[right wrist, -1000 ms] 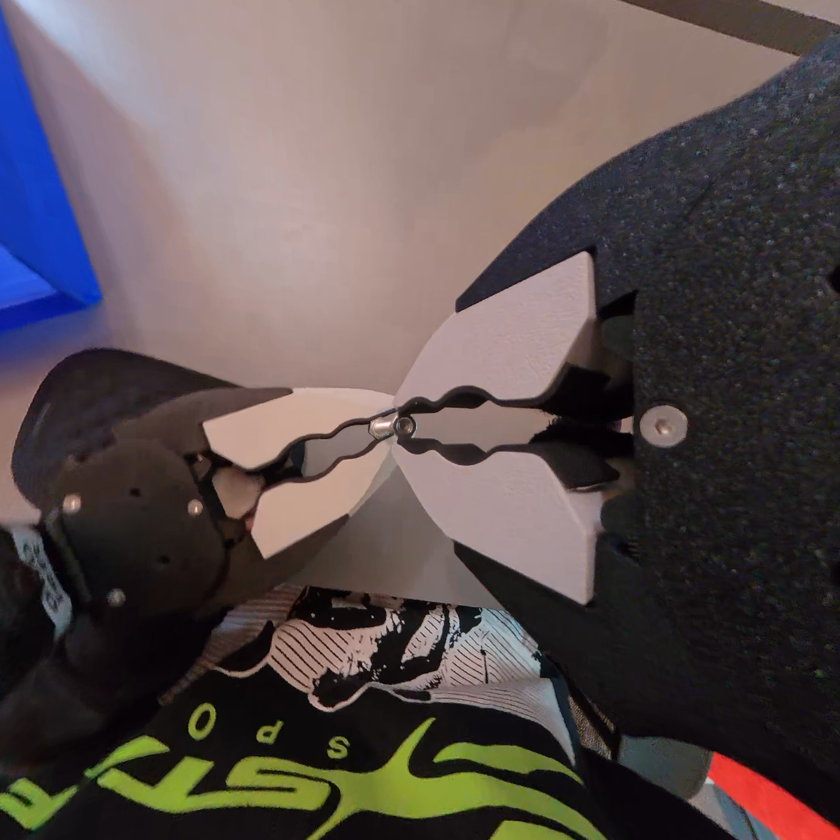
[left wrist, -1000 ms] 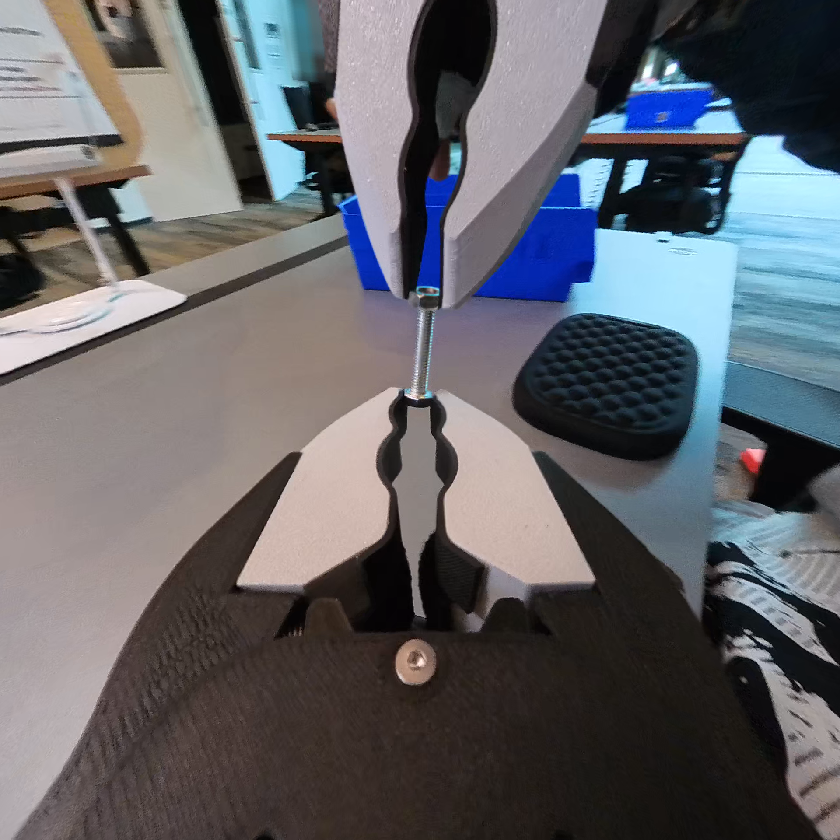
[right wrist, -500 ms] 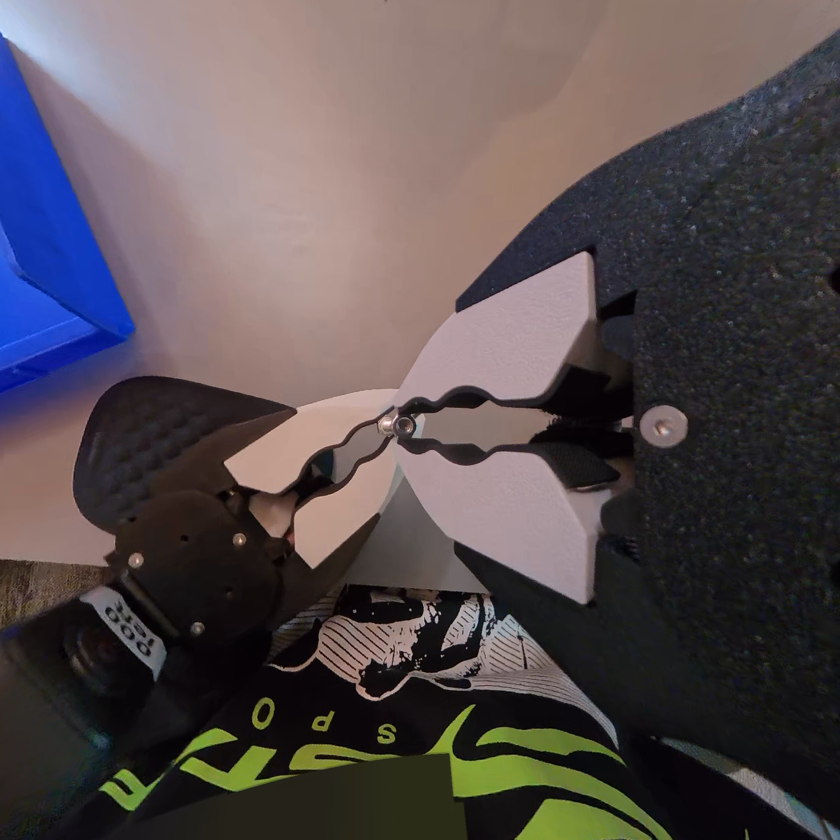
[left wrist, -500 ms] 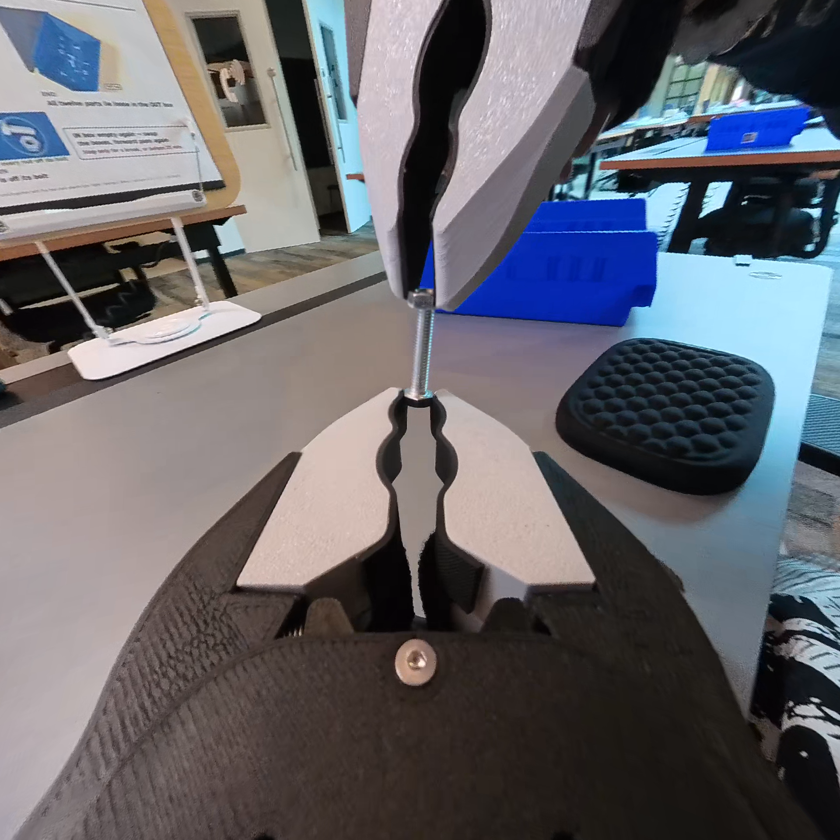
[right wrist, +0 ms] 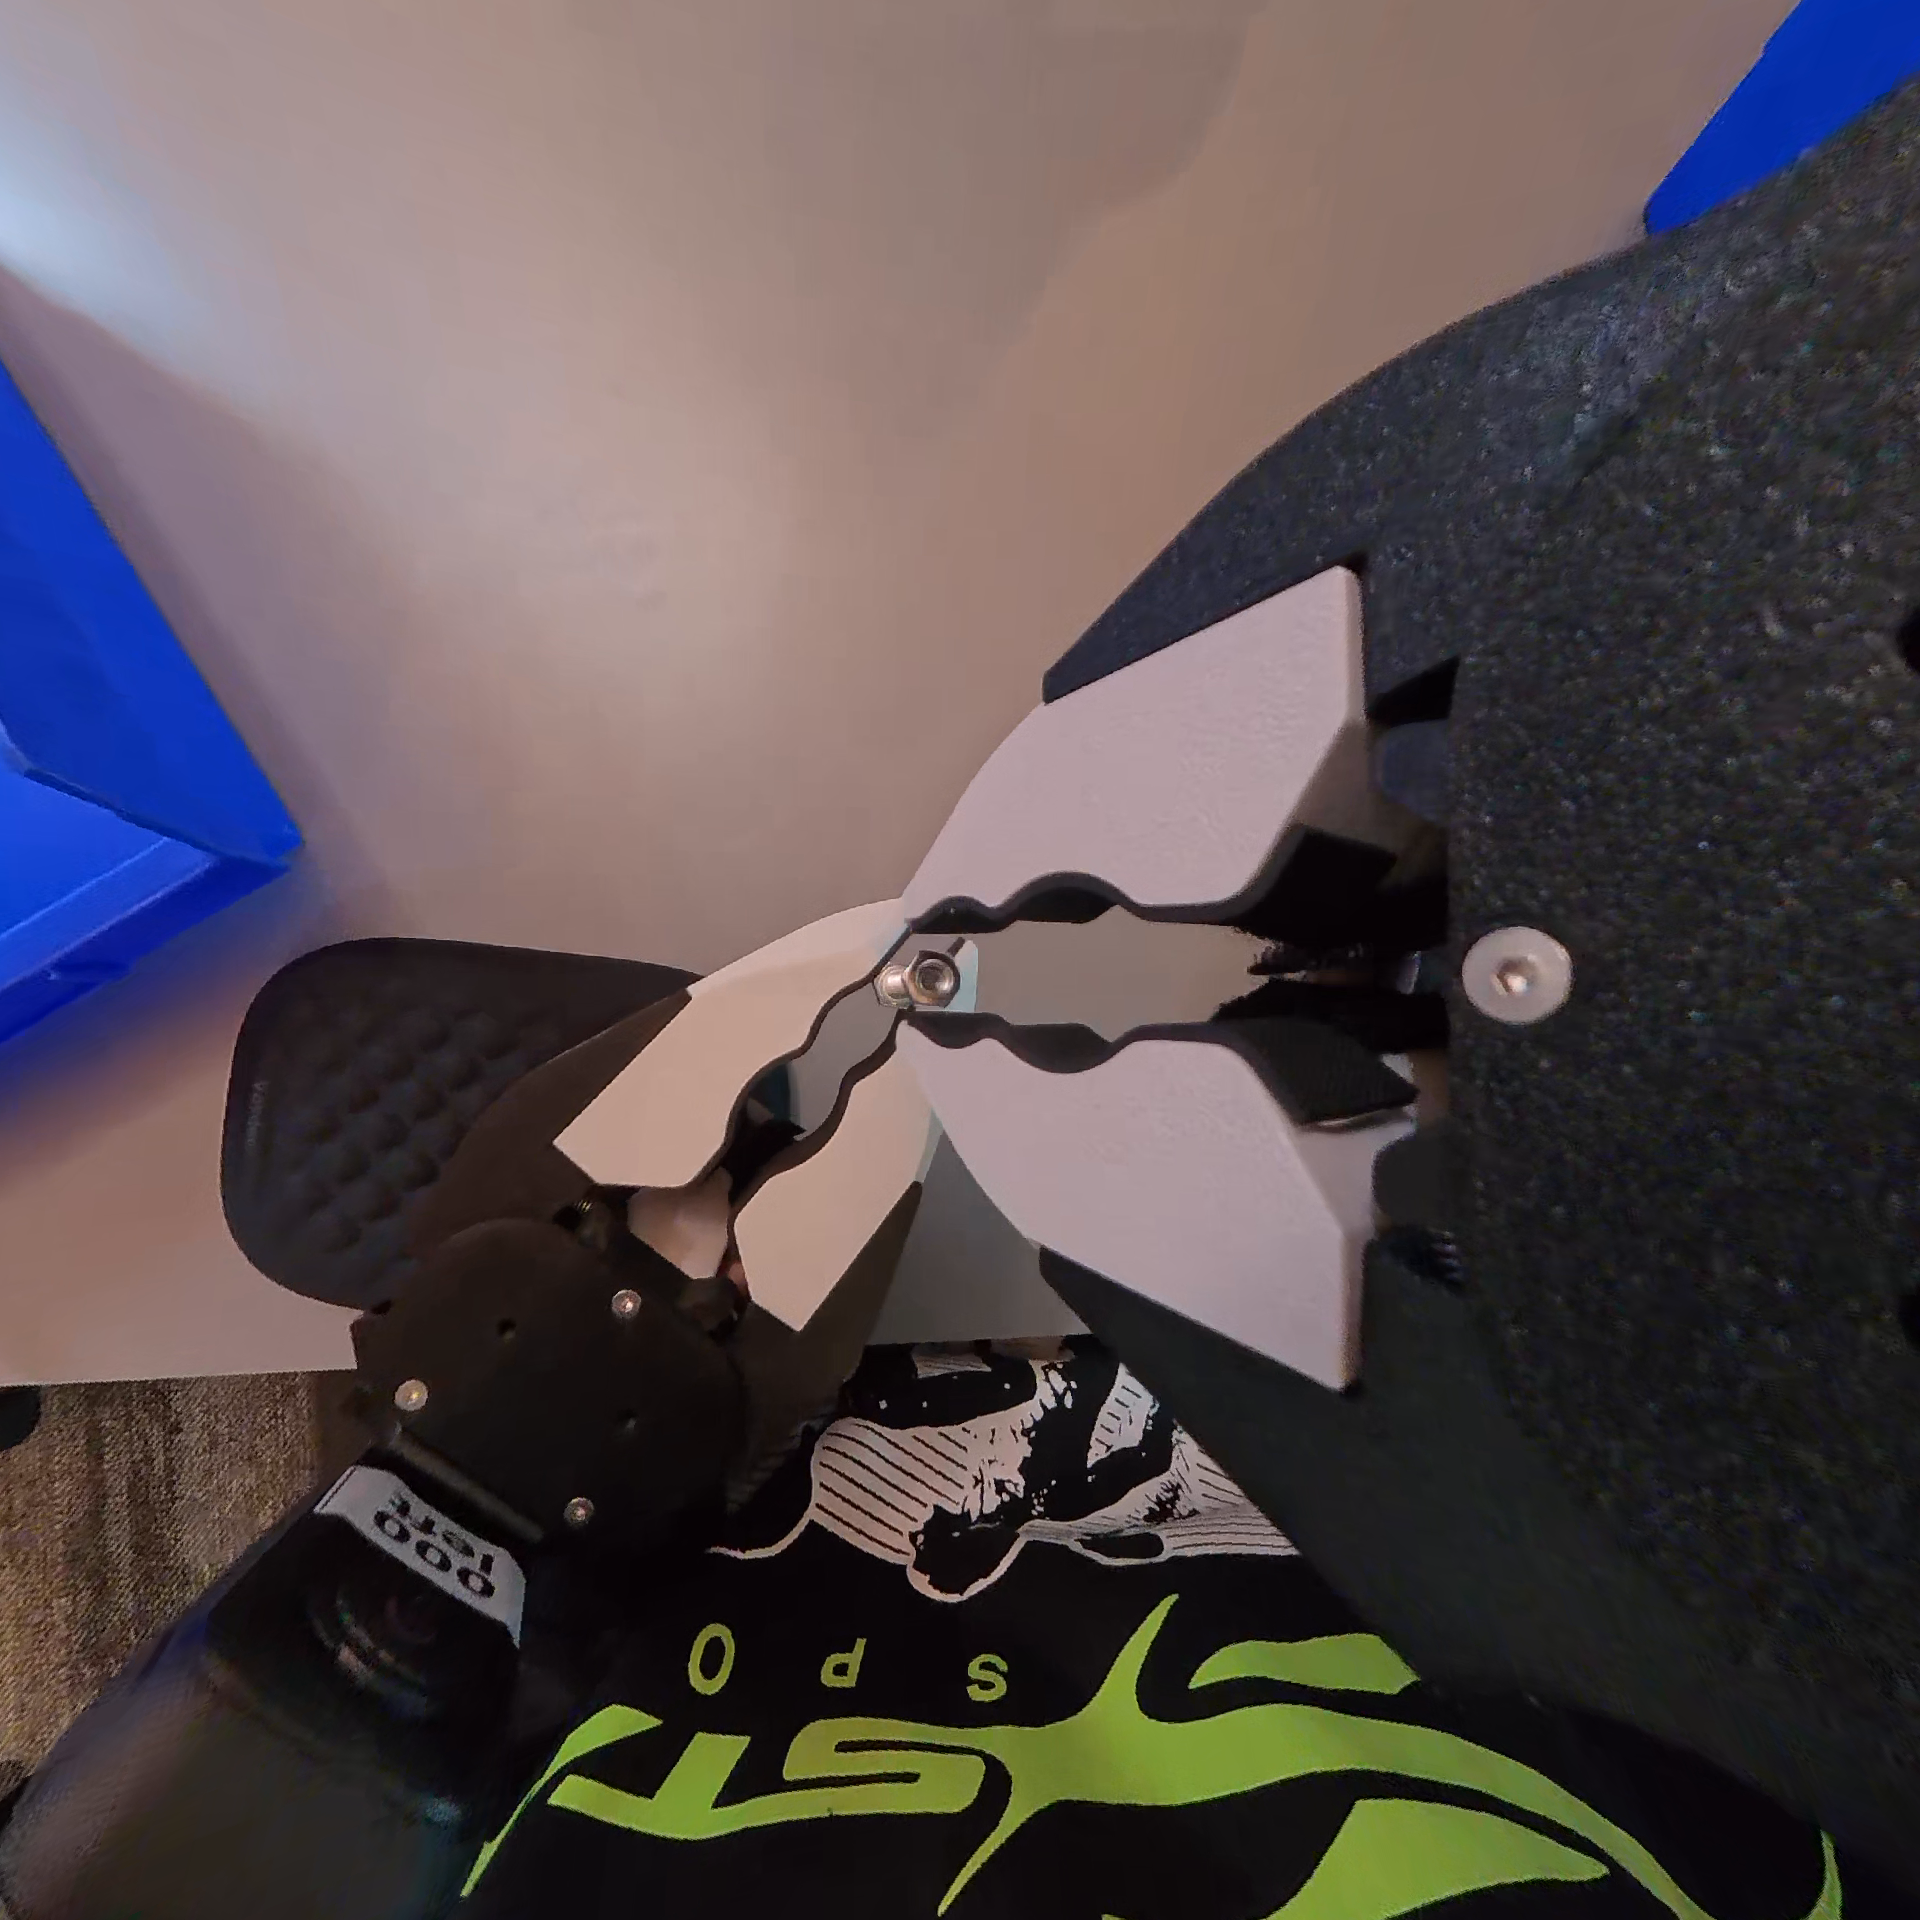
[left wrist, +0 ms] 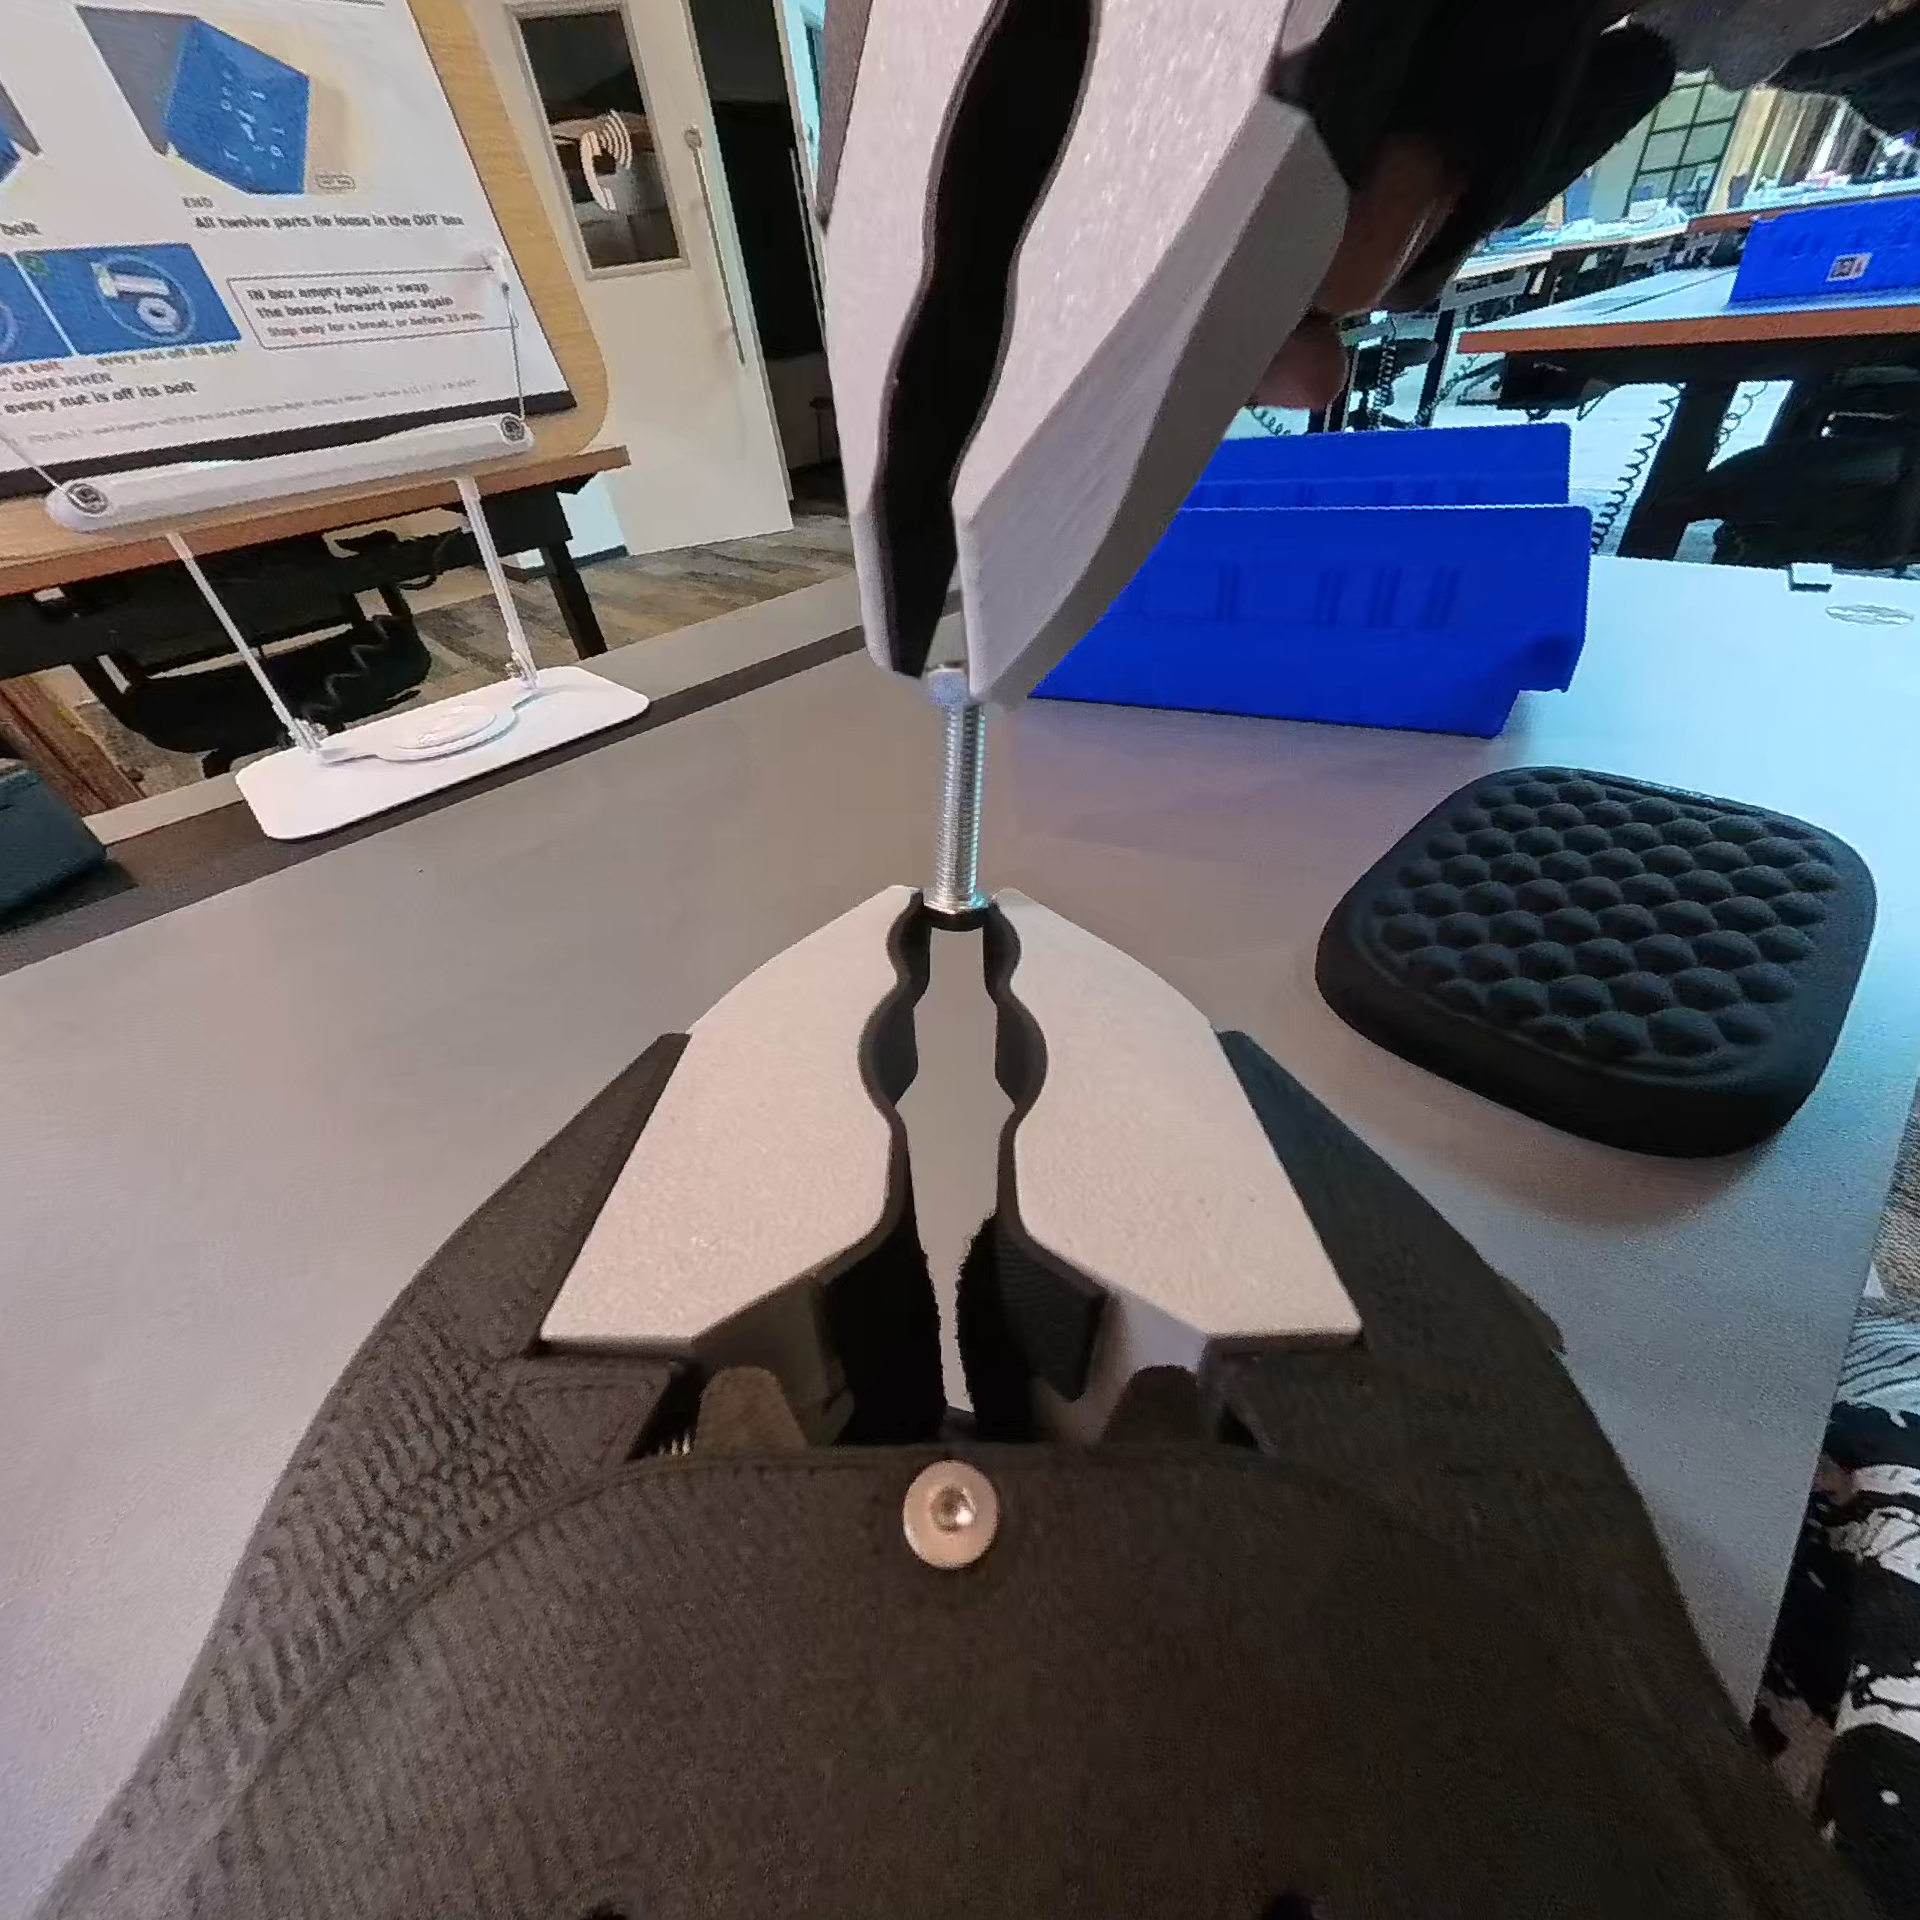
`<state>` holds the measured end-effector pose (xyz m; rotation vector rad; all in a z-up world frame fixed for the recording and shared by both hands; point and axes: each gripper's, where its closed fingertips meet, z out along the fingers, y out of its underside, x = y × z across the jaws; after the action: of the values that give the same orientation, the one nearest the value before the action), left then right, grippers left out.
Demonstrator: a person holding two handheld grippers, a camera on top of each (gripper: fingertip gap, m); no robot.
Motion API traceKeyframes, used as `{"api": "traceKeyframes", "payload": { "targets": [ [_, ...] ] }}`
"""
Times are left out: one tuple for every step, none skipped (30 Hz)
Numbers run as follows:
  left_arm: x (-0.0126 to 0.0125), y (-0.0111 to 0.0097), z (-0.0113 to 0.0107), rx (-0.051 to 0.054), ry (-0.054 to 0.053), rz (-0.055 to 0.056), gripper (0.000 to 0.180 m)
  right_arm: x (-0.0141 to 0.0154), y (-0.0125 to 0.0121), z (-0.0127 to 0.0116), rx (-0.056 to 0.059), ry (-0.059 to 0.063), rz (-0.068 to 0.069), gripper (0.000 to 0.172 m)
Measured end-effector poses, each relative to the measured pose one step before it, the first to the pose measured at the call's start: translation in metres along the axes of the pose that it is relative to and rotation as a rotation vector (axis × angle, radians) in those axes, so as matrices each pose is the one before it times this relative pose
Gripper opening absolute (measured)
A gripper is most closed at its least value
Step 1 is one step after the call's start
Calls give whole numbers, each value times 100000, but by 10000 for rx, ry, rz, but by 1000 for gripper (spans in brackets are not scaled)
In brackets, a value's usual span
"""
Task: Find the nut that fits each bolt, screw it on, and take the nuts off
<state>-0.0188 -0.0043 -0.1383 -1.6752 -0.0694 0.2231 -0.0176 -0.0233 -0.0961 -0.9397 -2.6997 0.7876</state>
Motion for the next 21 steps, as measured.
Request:
{"api": "traceKeyframes", "payload": {
  "targets": [
    [-3, 12, -2, -4, 28, -30, 10, 19, -48, -56, 30, 11, -22, 16],
    [0, 18, -3, -5, 50, -64, 10, 7, -13, -54, 24, 7, -26, 18],
    [-24, -22, -10, 28, 33, -71, 10, -33, -9, -35, 39, -21, -25, 20],
    [-33, -32, -34, 28, 24, -52, 10, -49, 55, -3, 23, -31, -22, 22],
    [17, -32, -26, 27, 61, -51, 10, -107, 54, -5, 43, -63, -74, 26],
    [80, -73, -25, 68, 115, -61, 10, -192, -48, -15, 154, -90, -166, 29],
    [86, -119, -65, 102, 147, -95, 10, -91, -42, -33, 200, -18, -161, 30],
    [73, -125, -80, 100, 183, -124, 10, -133, -80, -33, 276, -77, -187, 34],
    [78, -135, -101, 107, 218, -179, 10, -165, -176, 0, 469, -116, -167, 39],
    [37, -142, -97, 114, 213, -196, 10, -127, -321, 65, 709, -113, -53, 43],
    [74, -177, -127, 143, 225, -169, 10, -147, -378, 148, 885, -163, 67, 49],
    [-53, -128, -108, 106, 119, -173, 10, -74, -401, 166, 973, -116, 150, 55],
    [-26, -73, -72, 66, 102, -152, 10, -16, -411, 159, 1014, -48, 156, 58],
    [-35, -23, -45, 27, 64, -92, 10, 65, -357, 156, 985, 42, 95, 59],
    [-76, 3, -22, -7, -1, -37, 10, 161, -273, 142, 912, 151, 79, 58],
    [-26, 39, 13, -38, -3, 21, 10, 32, -214, 164, 822, 114, 86, 57],
    [-31, 55, 23, -50, -26, 42, 10, -78, -84, 169, 670, 61, 94, 56],
    [27, 45, 29, -41, -4, 42, 10, -106, 48, 178, 486, 40, 97, 54],
    [45, 30, 26, -31, 17, 27, 10, -100, 198, 175, 296, 16, 86, 53],
    [26, 39, 37, -31, 7, 21, 10, -46, 245, 144, 151, 27, 75, 52],
    [32, 44, 28, -43, 21, 11, 10, -9, 185, 74, 114, 24, 52, 52]
  ]
}}
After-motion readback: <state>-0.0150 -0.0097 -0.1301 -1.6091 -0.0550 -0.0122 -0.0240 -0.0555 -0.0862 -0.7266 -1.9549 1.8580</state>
